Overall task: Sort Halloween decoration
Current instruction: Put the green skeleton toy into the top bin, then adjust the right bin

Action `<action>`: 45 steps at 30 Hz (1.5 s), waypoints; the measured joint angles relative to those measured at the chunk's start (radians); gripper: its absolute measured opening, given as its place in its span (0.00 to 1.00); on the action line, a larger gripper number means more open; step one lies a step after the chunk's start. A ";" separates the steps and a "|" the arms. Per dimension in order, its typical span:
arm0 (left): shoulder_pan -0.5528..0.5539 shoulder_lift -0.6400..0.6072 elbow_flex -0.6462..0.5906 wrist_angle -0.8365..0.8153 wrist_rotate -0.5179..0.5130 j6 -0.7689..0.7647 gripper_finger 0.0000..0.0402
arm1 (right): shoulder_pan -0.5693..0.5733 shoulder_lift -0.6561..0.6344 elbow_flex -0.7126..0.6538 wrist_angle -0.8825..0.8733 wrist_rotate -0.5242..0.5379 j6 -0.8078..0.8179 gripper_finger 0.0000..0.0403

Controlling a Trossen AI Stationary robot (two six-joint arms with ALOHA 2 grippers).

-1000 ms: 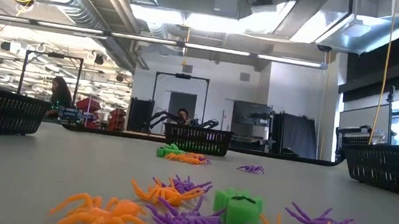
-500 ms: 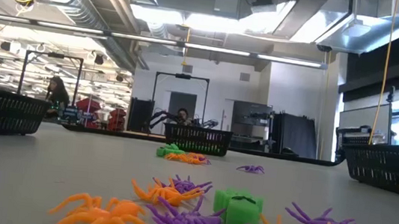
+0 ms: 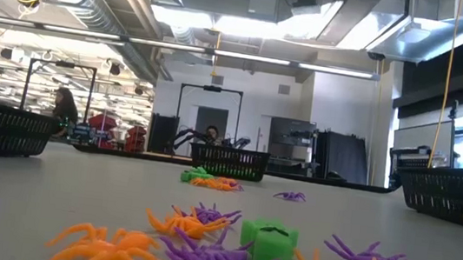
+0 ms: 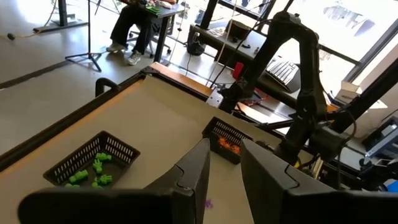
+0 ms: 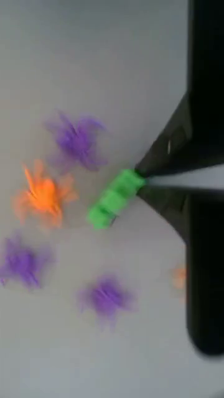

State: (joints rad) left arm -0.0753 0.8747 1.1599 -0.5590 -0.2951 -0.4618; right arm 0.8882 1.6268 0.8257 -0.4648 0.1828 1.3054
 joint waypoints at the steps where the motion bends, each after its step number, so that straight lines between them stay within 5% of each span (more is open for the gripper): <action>1: 0.000 0.003 0.000 0.000 0.000 0.000 0.21 | 0.001 -0.014 0.003 0.002 -0.013 -0.004 0.02; 11: 0.000 0.012 0.000 0.000 -0.006 0.027 0.21 | 0.002 -0.150 0.048 0.002 0.004 -0.107 0.02; 26: 0.000 0.028 0.000 0.003 -0.005 0.020 0.21 | -0.125 -0.083 0.002 0.004 -0.028 -0.334 0.39; 32: 0.000 0.028 0.000 0.007 -0.002 0.017 0.21 | -0.165 -0.020 0.003 0.033 -0.102 -0.473 0.38; 45: 0.000 0.029 0.000 0.008 -0.003 0.021 0.21 | -0.163 0.004 0.006 0.057 -0.113 -0.475 0.36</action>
State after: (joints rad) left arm -0.0751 0.9035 1.1599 -0.5514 -0.2977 -0.4410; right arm 0.7254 1.6306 0.8314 -0.4083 0.0695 0.8303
